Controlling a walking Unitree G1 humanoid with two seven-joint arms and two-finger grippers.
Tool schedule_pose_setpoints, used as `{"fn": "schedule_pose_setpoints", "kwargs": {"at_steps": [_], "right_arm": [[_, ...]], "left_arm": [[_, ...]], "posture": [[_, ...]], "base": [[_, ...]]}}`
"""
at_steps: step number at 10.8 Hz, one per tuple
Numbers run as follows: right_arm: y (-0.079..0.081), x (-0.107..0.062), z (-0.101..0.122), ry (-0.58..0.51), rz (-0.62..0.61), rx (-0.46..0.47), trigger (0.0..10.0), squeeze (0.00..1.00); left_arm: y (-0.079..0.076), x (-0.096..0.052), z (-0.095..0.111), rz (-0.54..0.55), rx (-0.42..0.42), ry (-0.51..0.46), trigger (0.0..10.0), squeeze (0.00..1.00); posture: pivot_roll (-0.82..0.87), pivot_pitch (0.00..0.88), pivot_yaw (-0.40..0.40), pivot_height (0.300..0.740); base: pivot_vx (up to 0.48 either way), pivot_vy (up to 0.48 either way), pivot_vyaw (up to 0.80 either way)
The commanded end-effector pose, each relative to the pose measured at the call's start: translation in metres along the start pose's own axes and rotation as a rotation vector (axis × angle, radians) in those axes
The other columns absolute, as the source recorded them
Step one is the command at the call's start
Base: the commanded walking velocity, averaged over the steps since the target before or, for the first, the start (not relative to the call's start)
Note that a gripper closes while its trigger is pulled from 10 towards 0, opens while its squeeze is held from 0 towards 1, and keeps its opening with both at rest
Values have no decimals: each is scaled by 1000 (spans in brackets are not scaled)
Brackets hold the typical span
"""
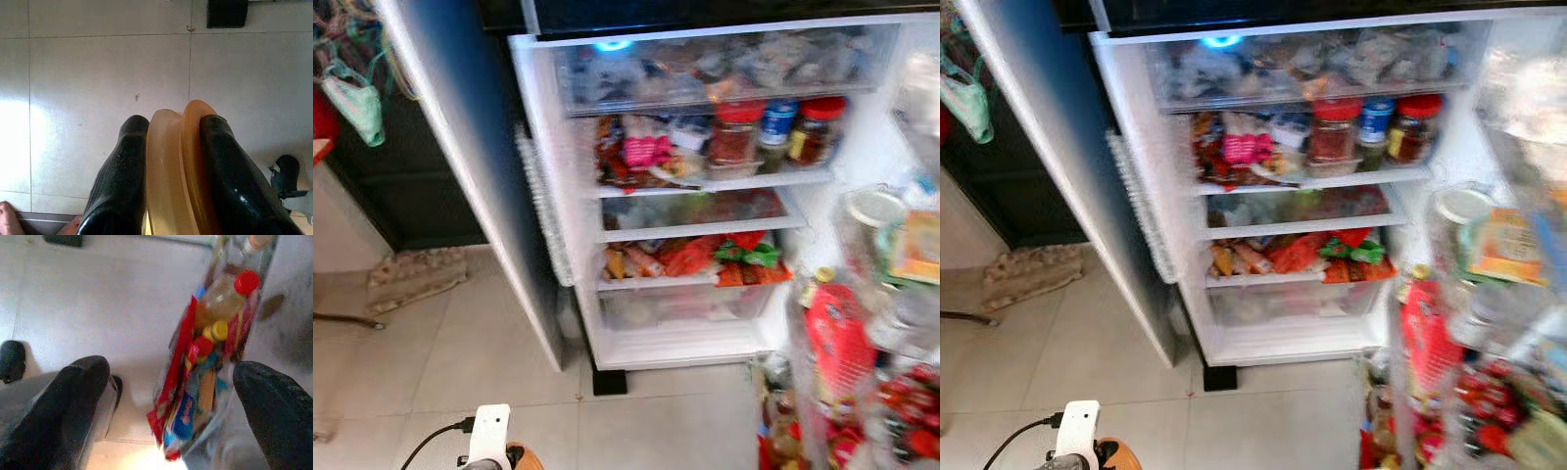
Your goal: Restocking fridge
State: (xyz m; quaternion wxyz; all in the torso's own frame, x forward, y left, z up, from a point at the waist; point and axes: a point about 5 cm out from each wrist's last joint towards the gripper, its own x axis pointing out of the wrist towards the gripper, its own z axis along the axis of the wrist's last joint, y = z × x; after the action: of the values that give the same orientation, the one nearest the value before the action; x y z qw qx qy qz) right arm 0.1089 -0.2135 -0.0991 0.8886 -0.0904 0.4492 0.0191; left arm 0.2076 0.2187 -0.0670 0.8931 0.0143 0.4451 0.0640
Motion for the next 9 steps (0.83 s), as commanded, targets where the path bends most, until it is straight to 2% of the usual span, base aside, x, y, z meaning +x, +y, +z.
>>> {"fn": "schedule_pose_setpoints", "kwargs": {"at_steps": [1,9], "right_arm": [[1,-4,-13,50,3,2,10000,0],[2,-4,-12,50,18,-1,10000,0]], "left_arm": [[1,-1,-8,-1,-1,35,10000,0],[1,-1,-7,-6,6,32,10000,0]], "posture": [[-70,41,53,740],[-69,37,52,740]], "base": [[0,-244,0],[0,-242,0]]}}
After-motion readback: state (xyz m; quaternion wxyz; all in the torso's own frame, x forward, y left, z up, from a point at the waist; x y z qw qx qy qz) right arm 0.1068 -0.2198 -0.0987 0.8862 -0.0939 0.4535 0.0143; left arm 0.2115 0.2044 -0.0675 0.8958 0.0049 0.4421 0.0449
